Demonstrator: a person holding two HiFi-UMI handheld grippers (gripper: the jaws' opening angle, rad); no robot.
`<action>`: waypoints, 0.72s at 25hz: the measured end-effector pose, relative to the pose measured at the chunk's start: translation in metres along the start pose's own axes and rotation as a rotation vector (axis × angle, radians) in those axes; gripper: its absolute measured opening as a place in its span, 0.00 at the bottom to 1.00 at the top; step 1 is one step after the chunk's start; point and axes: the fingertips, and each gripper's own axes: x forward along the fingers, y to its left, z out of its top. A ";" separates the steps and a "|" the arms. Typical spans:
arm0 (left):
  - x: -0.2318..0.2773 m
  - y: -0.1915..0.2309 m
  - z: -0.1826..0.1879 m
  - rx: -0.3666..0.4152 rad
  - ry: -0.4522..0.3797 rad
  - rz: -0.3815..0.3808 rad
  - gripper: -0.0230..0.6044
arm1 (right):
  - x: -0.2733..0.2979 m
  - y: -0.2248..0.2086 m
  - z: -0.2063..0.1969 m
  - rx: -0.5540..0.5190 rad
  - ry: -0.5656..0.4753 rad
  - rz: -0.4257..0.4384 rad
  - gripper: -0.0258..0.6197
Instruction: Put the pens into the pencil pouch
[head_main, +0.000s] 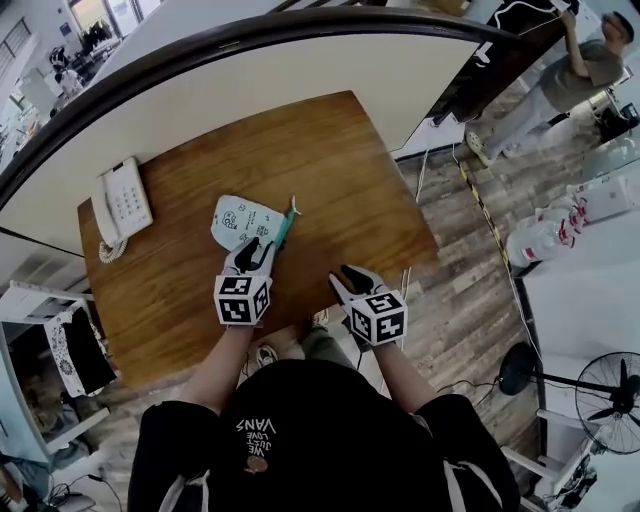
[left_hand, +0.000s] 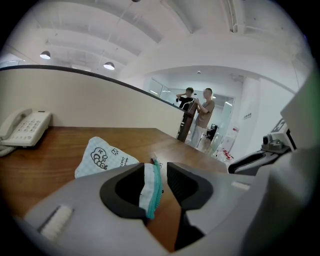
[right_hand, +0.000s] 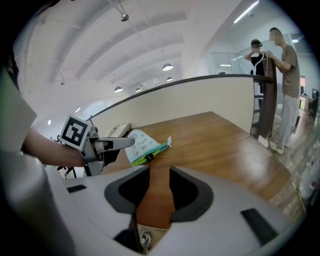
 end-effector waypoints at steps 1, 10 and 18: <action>-0.006 0.000 0.001 0.004 -0.008 0.001 0.24 | -0.003 0.001 0.001 0.005 -0.014 -0.014 0.22; -0.074 0.005 0.017 0.059 -0.086 0.010 0.24 | -0.018 0.034 0.009 0.017 -0.137 -0.058 0.20; -0.139 0.009 0.019 0.127 -0.136 0.014 0.23 | -0.026 0.082 0.016 0.003 -0.231 -0.018 0.11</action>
